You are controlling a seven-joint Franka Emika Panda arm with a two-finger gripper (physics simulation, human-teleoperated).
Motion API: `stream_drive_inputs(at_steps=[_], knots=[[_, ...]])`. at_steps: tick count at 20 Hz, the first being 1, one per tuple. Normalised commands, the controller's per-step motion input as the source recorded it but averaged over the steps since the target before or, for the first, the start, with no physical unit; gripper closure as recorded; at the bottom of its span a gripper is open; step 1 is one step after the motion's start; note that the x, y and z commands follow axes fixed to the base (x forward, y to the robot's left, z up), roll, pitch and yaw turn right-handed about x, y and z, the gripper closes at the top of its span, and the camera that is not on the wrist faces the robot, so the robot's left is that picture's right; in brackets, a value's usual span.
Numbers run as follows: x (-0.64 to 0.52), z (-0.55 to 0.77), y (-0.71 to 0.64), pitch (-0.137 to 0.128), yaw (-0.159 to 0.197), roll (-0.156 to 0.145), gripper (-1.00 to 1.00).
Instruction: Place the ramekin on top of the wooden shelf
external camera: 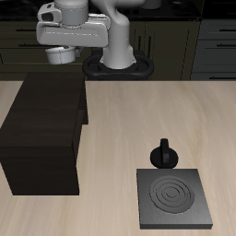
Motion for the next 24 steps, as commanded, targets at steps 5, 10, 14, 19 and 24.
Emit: stream_drive_inputs(at_steps=[5,10,14,19,24], knots=[[-0.05,-0.03,-0.48,0.003,-0.018,-0.041,1.0],[0.01,-0.05,-0.41,0.008,-0.015,-0.059,1.0],[0.08,-0.2,0.08,0.022,-0.022,0.016,1.0],[0.16,-0.28,0.09,0.045,-0.016,0.001,1.0],[0.23,-0.45,0.15,0.073,0.017,0.022,1.0]])
